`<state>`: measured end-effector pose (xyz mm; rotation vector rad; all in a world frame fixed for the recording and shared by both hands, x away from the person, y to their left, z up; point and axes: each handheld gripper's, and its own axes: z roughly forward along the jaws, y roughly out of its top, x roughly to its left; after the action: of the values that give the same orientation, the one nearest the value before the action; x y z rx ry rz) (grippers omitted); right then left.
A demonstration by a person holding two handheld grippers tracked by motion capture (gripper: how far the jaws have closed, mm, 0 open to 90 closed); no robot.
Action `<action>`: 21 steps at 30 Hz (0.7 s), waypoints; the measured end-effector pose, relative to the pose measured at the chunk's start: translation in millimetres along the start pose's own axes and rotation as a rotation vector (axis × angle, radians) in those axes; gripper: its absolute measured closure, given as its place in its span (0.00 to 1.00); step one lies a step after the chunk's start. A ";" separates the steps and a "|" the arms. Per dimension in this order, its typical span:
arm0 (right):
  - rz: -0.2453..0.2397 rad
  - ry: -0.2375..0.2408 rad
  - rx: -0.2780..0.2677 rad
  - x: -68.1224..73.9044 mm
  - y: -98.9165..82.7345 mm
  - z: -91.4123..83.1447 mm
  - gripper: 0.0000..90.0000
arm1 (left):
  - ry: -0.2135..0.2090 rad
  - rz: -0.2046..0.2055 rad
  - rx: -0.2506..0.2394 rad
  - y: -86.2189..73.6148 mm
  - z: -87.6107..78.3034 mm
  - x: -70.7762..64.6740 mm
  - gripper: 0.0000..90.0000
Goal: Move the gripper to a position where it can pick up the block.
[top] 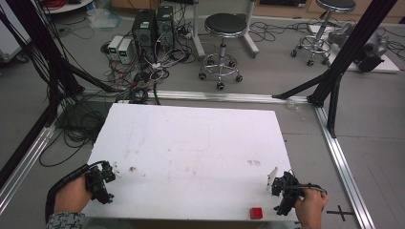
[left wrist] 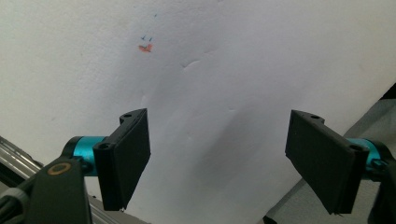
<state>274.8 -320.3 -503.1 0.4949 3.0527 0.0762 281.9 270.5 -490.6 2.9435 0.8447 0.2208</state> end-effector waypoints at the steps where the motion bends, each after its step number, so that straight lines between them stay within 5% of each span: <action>1: -0.011 0.002 0.002 0.5 0.2 0.0 0.09 | 0.000 0.000 0.000 0.0 0.0 0.0 0.25; 11: -0.123 0.016 0.031 9.8 6.4 -2.0 0.09 | 0.004 -0.002 -0.010 -0.1 -3.1 -0.1 0.25; 21: -0.168 0.015 0.039 24.9 18.0 -0.7 0.09 | 0.011 -0.009 -0.021 -2.5 -5.9 1.9 0.25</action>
<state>256.9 -295.3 -502.4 0.2388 3.1017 0.0147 281.3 273.8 -484.8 2.9217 0.8514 0.2437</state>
